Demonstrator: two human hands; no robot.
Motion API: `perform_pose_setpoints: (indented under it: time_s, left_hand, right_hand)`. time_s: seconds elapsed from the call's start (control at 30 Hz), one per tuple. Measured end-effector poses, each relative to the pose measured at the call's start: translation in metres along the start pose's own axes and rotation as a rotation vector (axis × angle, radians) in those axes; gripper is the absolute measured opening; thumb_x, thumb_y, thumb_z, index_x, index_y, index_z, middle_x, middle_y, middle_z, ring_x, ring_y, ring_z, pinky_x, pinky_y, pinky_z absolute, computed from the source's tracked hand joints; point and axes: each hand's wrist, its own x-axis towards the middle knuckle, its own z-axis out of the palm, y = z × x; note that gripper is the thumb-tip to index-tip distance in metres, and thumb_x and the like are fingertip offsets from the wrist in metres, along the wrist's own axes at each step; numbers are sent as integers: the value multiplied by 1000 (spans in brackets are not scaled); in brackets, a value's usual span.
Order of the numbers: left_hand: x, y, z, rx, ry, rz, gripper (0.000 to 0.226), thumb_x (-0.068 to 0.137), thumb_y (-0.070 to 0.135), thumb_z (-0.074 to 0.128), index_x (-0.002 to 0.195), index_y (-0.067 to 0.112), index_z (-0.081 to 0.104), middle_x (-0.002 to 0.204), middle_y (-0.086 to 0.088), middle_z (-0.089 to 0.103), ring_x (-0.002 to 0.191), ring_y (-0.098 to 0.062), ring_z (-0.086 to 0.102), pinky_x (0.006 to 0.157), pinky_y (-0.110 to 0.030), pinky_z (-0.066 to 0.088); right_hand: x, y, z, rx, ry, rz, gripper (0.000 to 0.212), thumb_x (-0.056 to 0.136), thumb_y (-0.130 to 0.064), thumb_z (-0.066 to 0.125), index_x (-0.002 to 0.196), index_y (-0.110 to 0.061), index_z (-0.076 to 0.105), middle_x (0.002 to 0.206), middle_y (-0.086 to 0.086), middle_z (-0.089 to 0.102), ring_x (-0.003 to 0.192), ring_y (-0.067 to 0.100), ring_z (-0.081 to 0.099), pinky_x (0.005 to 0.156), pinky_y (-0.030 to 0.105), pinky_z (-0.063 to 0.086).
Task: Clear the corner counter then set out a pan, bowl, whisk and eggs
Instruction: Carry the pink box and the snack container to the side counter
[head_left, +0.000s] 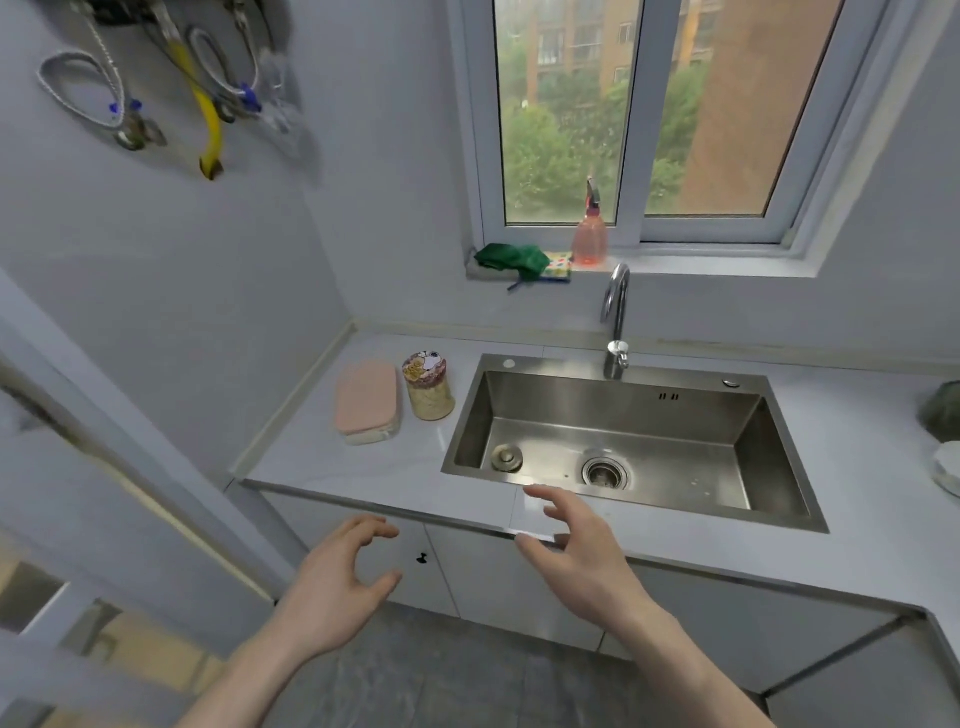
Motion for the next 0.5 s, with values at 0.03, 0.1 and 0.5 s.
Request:
perform_pose_setpoints:
  time_s: [0.03,0.1,0.5]
  left_hand:
    - [13,0,0,4,-2,4,38,83,35,76,116,44,59,129,20,54,114,-3,56,97,-26,47]
    - [38,5,-3,9,-10,12,38,84,31,77,116,40,60,126,19,54,111,-4,56,93,-23,45]
    - [252,3,-18,19,-46,49,41,83,32,76,120,37,58,119,11,49,109,-14,56,90,-30,46]
  right_hand:
    - [8,3,-5,-3,19,9,48,88,-36,68,131,-46,52,129,-34,49,124,-4,49,101,26,48]
    - [18,9,-11,-13,49,16,48,87,-37,69,131,-46,52,131,-33,50,124,-5,50,100,26,48]
    - [126,26,-10,-70,109,87,52,87,-36,70,133,-47,49,129,-36,47,121,-10,48,99,22,46]
